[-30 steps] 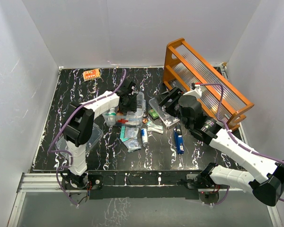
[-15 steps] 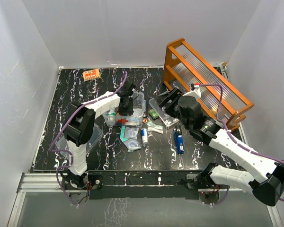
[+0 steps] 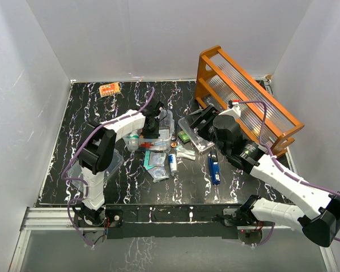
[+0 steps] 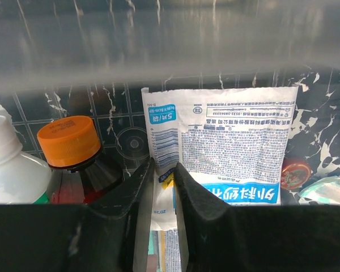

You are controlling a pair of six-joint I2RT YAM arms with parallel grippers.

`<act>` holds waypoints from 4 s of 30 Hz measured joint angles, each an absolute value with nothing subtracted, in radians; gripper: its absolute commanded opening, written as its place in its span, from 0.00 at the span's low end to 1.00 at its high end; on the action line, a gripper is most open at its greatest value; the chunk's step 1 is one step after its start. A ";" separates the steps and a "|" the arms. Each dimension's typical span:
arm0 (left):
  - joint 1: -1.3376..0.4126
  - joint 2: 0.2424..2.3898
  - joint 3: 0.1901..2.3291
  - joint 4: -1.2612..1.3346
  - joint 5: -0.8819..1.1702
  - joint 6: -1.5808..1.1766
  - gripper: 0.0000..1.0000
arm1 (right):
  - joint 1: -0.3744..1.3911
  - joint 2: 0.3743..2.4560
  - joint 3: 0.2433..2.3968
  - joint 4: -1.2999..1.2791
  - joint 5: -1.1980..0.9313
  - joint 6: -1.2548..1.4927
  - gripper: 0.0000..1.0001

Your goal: Organize the medicine kit

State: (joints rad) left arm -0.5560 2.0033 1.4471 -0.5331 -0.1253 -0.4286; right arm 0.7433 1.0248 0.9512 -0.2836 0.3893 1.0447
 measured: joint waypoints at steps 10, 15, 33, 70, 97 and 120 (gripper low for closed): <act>-0.559 1.998 1.532 -0.626 -0.124 -0.401 0.38 | 0.743 1.028 0.951 -0.284 0.373 1.018 0.66; -0.558 1.928 1.563 -0.650 -0.124 -0.400 0.41 | 0.743 1.055 0.948 -0.260 0.305 0.899 0.62; -0.538 1.246 1.424 -0.549 -0.310 -0.405 0.59 | 1.050 1.362 0.916 -0.138 0.130 0.370 0.60; -0.538 1.190 1.357 -0.555 -0.377 -0.428 0.62 | 1.130 1.768 0.995 -0.186 0.300 0.505 0.25; -0.536 1.187 1.365 -0.570 -0.432 -0.440 0.64 | 1.117 1.441 1.024 -0.235 0.084 0.420 0.04; -0.518 1.287 1.179 -0.319 0.309 -0.695 0.55 | 0.934 1.324 1.072 -0.231 0.471 0.661 0.06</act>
State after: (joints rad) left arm -0.5179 1.2873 1.1790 -0.3195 0.3092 -0.6949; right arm 0.9340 1.3243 1.0718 -0.2310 0.4706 0.6613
